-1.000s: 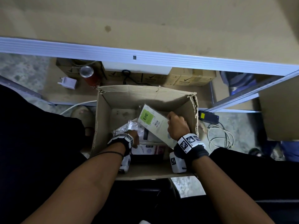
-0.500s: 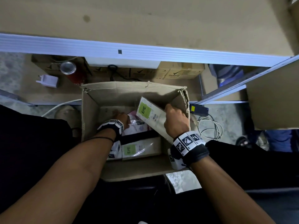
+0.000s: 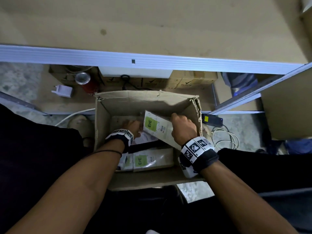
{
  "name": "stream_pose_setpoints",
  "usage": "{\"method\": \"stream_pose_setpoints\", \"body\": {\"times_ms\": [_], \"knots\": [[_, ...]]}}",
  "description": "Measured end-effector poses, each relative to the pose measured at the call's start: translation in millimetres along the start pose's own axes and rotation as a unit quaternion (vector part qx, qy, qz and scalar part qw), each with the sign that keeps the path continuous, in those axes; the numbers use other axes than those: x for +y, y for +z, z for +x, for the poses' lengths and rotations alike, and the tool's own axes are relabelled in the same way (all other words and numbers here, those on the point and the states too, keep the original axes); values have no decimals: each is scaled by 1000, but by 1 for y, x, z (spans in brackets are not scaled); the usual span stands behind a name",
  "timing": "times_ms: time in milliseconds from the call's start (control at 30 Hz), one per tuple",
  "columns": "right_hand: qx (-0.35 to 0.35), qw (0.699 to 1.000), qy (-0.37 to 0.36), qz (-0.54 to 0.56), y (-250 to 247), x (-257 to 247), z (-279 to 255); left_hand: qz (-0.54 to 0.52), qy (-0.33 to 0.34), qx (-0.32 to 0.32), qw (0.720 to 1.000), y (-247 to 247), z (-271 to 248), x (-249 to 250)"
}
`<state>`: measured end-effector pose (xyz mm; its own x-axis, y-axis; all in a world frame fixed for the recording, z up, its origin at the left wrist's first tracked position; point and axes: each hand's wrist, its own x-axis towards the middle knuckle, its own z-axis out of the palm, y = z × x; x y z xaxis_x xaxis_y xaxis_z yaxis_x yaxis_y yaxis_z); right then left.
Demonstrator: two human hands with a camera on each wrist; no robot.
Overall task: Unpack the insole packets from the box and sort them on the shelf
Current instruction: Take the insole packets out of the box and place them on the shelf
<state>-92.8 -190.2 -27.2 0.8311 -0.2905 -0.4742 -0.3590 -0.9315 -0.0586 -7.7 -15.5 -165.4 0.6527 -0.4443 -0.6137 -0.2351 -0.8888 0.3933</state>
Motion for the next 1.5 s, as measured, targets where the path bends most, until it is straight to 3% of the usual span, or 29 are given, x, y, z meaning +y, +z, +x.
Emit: {"method": "stream_pose_setpoints", "body": {"times_ms": [167, 500, 767, 1000, 1233, 1500], "knots": [[44, 996, -54, -46, -14, -13, -3, -22, 22, -18, 999, -20, -25, 1], [170, 970, -116, -128, -62, -25, -29, -22, 38, 28, 999, -52, -77, 13], [185, 961, -154, -136, -107, -23, -60, -9, 151, 90, 984, -108, -136, 42], [221, 959, -168, -65, -157, -20, -96, 25, 188, 175, 966, -179, -204, 63], [248, 947, -205, -12, -223, -23, -129, 23, 210, 214, 954, -256, -266, 77], [306, 932, -187, 61, -306, -14, -127, -35, 213, 267, 939, -349, -307, 64]]}}
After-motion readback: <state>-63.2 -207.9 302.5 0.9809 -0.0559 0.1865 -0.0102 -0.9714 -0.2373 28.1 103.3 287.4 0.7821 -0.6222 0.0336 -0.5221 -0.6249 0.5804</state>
